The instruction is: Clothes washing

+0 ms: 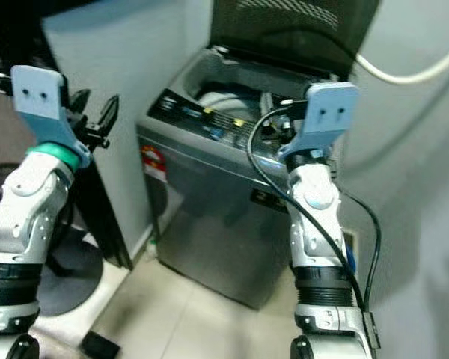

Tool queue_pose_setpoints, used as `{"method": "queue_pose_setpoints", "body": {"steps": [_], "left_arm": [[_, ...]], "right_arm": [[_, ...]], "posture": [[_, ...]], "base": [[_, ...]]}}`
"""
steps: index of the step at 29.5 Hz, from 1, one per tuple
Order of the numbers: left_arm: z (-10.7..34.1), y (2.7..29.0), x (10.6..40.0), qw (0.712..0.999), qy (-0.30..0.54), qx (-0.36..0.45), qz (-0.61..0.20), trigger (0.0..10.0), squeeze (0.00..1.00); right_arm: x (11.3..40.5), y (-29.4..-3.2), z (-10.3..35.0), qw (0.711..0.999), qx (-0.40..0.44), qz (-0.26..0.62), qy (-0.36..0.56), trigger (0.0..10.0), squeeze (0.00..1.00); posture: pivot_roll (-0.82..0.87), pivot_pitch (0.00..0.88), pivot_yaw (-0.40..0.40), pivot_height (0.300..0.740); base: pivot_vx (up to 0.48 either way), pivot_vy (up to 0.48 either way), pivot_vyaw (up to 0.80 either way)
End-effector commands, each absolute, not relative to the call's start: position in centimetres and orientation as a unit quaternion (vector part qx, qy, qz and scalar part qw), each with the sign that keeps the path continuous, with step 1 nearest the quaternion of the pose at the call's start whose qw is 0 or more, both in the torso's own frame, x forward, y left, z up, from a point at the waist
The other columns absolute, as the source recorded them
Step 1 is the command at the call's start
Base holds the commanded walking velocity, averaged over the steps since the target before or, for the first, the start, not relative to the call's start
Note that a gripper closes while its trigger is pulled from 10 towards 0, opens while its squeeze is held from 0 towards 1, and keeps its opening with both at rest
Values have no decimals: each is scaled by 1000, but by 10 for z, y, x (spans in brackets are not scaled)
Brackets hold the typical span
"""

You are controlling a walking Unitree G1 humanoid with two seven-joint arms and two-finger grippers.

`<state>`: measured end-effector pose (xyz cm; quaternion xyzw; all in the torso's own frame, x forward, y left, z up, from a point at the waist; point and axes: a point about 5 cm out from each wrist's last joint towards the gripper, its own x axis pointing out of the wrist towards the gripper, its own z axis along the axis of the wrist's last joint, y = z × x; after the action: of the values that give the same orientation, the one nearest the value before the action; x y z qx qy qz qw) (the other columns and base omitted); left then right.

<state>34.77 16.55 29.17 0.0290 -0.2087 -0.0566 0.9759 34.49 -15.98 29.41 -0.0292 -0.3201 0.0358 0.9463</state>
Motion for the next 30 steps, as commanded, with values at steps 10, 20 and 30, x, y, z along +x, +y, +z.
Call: {"method": "queue_pose_setpoints", "body": {"steps": [10, 20, 30], "left_arm": [[289, 165, 347, 977, -205, 32, -56, 10000, 0], [289, 163, 347, 976, -205, 32, -58, 10000, 0], [289, 163, 347, 977, -204, 31, -57, 10000, 0]], "right_arm": [[344, -160, 286, 950, -20, 41, -310, 10000, 0], [344, -158, 285, 950, -21, 47, -307, 10000, 0], [343, -153, 284, 949, -19, 69, -308, 10000, 0]], "posture": [[41, 2, 19, 740], [41, 5, 19, 740], [42, 5, 18, 740]], "base": [[0, 0, 800], [0, 0, 800], [0, 0, 800]]}}
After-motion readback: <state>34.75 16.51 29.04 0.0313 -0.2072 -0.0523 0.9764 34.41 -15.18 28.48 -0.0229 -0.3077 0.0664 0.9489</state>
